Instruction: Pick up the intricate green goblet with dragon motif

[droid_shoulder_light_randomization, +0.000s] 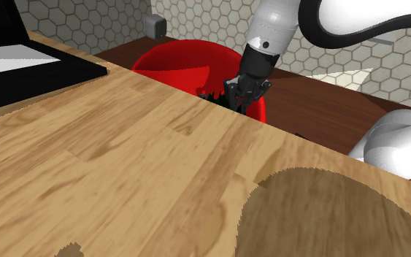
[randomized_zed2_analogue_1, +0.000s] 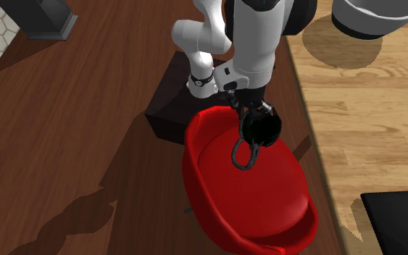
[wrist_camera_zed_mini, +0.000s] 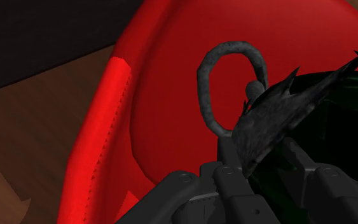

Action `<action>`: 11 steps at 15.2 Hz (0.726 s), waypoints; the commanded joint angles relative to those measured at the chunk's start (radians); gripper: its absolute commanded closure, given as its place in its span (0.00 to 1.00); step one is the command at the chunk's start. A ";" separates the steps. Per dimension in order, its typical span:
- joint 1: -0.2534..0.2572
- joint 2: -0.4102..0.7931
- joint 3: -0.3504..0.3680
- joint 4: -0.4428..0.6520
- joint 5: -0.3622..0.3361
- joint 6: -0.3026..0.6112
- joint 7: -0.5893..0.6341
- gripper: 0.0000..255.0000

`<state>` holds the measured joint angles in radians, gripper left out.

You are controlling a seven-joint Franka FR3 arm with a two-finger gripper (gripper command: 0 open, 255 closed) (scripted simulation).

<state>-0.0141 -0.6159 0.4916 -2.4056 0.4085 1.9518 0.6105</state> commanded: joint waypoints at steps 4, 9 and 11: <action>0.000 0.002 0.001 -0.002 0.000 0.002 0.000 1.00; -0.005 -0.003 -0.015 0.060 -0.014 -0.064 0.009 1.00; -0.007 -0.003 -0.021 0.086 -0.020 -0.090 0.013 1.00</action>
<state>-0.0203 -0.6196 0.4728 -2.3349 0.3915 1.8751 0.6204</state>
